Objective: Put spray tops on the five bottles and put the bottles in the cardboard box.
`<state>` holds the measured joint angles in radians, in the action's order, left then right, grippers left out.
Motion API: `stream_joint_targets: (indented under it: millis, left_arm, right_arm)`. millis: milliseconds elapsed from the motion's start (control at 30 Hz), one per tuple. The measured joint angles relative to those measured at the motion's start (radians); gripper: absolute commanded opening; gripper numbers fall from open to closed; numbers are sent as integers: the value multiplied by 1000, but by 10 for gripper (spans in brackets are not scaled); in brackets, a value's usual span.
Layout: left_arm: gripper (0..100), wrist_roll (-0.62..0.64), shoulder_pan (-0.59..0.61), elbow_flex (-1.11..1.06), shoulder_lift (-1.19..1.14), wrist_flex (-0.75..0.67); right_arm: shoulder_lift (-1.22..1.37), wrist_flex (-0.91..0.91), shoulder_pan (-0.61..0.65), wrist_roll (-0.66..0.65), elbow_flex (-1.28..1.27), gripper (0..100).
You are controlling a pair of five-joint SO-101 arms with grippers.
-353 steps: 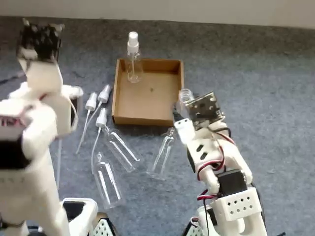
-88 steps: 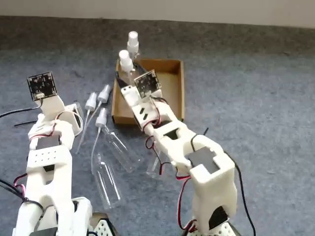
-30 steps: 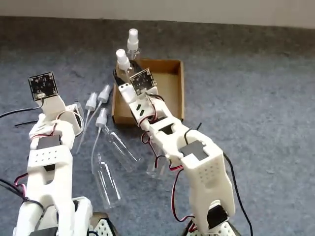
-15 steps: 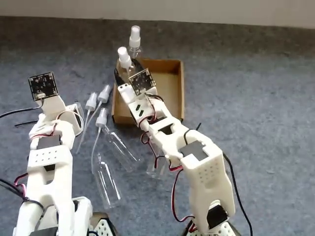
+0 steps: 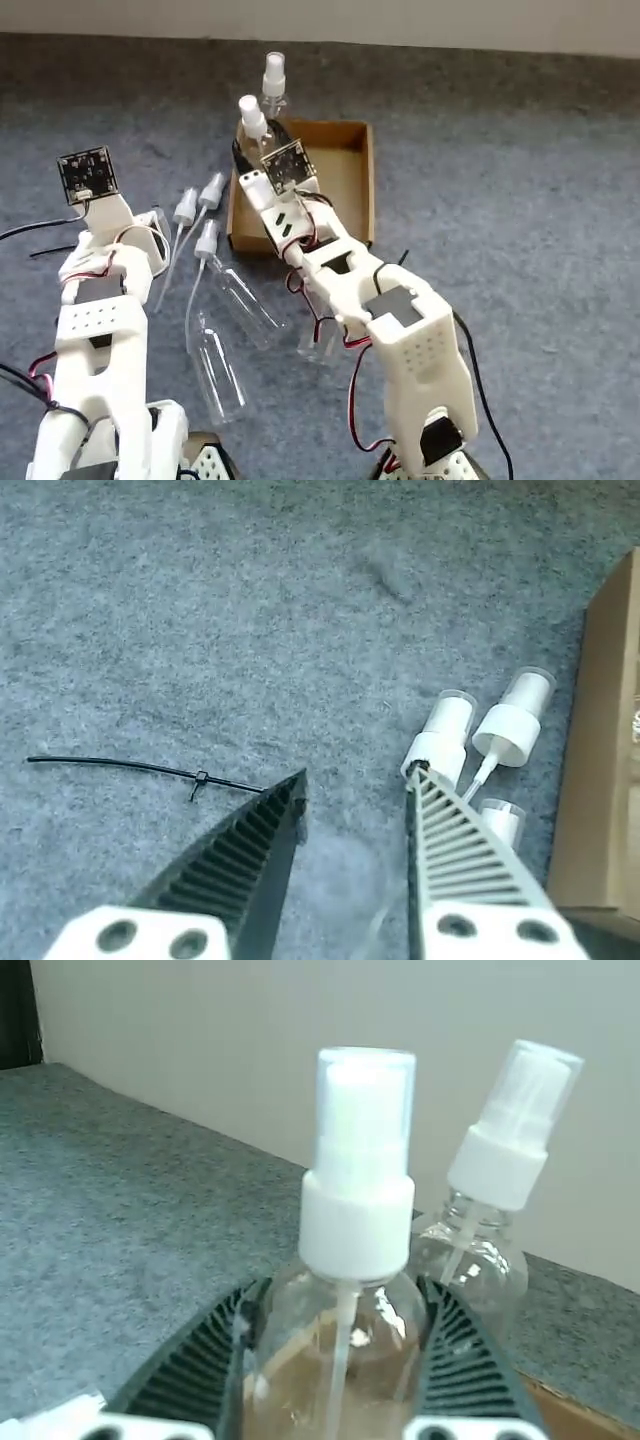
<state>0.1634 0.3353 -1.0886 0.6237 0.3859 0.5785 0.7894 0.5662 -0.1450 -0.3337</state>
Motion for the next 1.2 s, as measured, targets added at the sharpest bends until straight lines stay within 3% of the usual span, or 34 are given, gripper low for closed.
stream_joint_targets:
  millis: [1200]
  left_arm:
    - [160,0,0,0,0,0]
  right_arm:
    - [0,0,35,-49,-14,132]
